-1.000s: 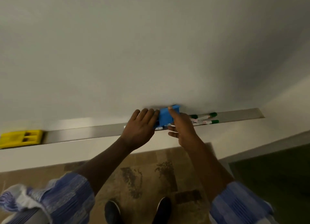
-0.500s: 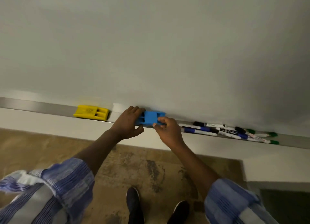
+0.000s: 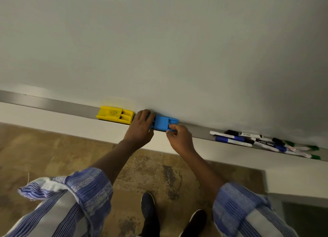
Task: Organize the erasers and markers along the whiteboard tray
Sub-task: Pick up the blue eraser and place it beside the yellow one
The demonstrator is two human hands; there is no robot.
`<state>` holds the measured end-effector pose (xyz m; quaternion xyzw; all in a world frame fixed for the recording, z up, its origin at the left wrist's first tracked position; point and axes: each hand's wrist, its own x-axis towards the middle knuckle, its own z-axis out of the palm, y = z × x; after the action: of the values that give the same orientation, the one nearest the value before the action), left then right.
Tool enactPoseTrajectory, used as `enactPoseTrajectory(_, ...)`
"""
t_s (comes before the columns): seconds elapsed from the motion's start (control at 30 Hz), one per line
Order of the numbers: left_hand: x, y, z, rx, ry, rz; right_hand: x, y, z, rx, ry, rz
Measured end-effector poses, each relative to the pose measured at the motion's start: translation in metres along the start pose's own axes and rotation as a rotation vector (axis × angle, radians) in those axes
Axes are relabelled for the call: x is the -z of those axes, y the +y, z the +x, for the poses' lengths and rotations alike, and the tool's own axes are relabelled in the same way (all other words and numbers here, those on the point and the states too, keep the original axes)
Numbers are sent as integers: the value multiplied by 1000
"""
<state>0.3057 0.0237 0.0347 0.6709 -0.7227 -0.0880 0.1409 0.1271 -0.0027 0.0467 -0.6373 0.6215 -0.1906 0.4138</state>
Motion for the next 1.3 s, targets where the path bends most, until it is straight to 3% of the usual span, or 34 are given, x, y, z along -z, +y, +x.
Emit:
enactPoseTrajectory(0.2,-10,-5,-6,67,50,20,-11,-5,-1,55,-16,-32)
enactPoseTrajectory(0.4,-20,-2,-15,23,-11,111,-11,-2,-7,47,226,-133)
enactPoseTrajectory(0.53,-29,2,-24,-76,-88,158,-19,-5,-6,-13,117,-107)
enactPoseTrajectory(1.2,-22,-19,-41,227,-145,275,-21,-16,8,57,-290,-89)
enactPoseTrajectory(1.3,-26,-11,-36,269,-135,286,0,-7,8,122,-267,-104)
